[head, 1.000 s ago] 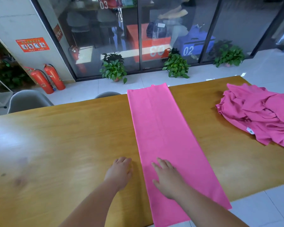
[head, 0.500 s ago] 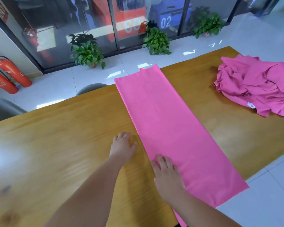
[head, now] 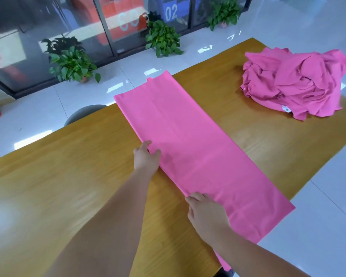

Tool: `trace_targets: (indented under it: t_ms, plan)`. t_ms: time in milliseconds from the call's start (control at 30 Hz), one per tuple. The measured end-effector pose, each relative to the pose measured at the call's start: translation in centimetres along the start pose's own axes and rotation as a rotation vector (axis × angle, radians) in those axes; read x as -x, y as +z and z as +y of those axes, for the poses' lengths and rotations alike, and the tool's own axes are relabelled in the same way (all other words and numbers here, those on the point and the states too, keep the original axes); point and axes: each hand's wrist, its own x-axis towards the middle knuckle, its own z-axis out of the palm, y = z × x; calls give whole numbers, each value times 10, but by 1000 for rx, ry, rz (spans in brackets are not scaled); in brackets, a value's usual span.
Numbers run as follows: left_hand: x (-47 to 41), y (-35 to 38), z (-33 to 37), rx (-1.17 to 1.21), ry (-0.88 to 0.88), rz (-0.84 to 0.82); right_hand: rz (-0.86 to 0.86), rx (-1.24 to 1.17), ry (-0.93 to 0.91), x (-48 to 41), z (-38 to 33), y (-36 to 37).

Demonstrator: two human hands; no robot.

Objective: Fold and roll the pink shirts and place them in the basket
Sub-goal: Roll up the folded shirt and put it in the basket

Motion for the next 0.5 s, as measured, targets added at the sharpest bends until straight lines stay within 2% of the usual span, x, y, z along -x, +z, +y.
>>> trace_targets:
  t_ms: [200,500]
  plan:
    - [-10,-2,3,84,-63,33,59,-147,57,3,7,-5]
    - [17,-33,-28,176,-139,-45,17,-141,-80,20,-2,12]
